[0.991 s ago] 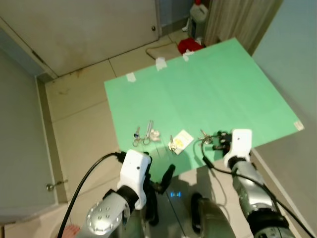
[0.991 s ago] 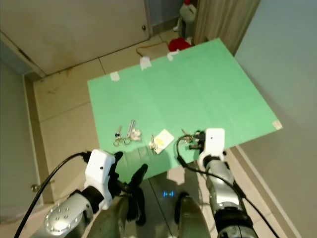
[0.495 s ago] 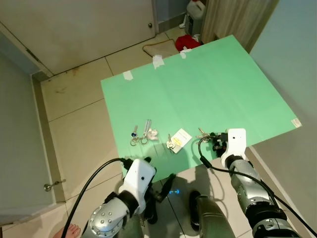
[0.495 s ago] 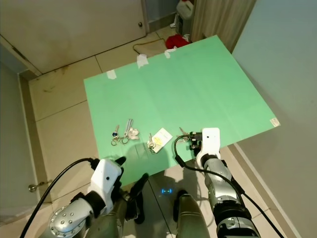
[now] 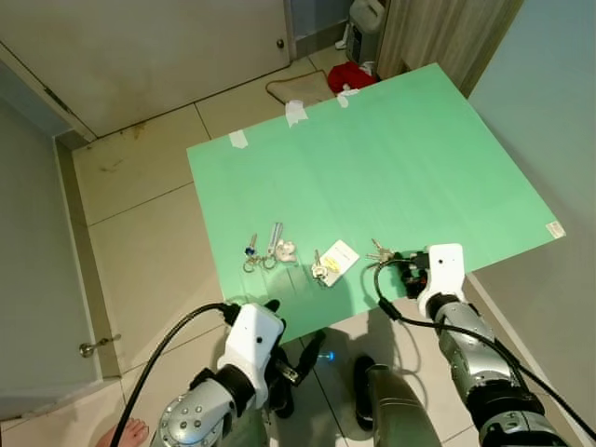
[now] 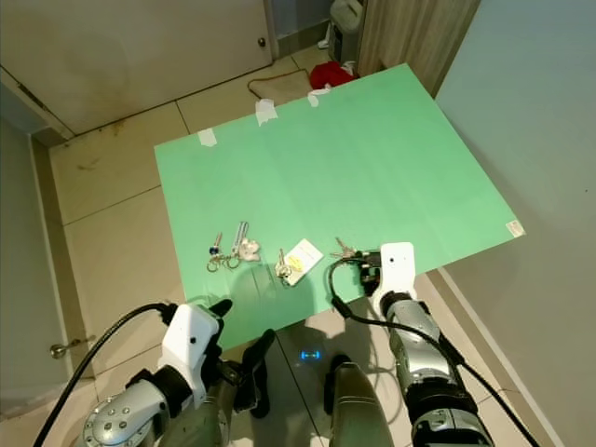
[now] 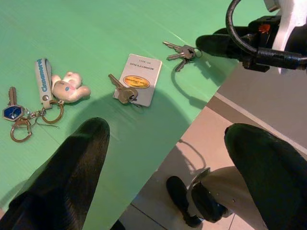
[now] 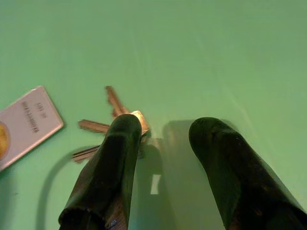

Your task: Hang keys on a hook

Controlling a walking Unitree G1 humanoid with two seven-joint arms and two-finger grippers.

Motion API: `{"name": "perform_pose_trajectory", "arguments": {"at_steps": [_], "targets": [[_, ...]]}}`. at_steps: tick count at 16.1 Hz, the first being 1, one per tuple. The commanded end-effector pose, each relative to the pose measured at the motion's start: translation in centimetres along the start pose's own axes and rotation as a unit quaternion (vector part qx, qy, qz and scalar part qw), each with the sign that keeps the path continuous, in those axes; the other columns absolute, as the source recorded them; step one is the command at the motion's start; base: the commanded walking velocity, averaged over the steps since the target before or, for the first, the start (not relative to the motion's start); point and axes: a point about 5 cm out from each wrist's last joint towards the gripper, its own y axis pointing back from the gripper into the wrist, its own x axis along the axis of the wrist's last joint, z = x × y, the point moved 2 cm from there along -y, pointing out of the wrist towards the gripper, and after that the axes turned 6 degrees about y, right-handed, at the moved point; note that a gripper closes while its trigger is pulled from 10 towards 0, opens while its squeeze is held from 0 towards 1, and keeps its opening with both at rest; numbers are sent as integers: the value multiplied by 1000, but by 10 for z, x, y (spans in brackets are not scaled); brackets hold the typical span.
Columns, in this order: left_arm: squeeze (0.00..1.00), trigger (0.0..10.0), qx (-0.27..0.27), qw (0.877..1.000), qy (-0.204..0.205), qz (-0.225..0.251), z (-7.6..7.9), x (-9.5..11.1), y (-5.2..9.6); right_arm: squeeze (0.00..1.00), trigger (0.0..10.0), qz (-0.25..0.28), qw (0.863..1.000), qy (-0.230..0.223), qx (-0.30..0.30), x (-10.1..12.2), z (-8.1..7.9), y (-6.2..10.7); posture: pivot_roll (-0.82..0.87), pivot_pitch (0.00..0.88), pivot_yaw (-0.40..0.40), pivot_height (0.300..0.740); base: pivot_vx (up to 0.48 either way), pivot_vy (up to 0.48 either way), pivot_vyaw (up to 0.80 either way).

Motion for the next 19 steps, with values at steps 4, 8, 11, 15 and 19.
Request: {"name": "perform_pose_trajectory", "arguments": {"at_steps": [4,8,11,15,19], "targets": [[0,10000,-4,1000,9,1,5,-2,5,0,10000,-20,999,-15,45,-10,-8,3,11,382,78,740,0,0,0],[0,10000,-4,1000,11,3,7,-1,5,0,10000,-34,998,5,56,-15,-5,4,17,377,79,740,0,0,0],[0,10000,-5,1000,11,6,9,0,4,0,10000,-42,997,27,58,-20,-6,5,24,369,80,740,0,0,0],[0,10000,-4,1000,11,11,9,2,4,0,10000,-48,997,31,61,-24,-10,5,31,364,80,740,0,0,0],[0,10000,-4,1000,13,13,9,3,3,0,10000,-35,997,28,56,-20,-14,2,29,364,77,740,0,0,0]]}}
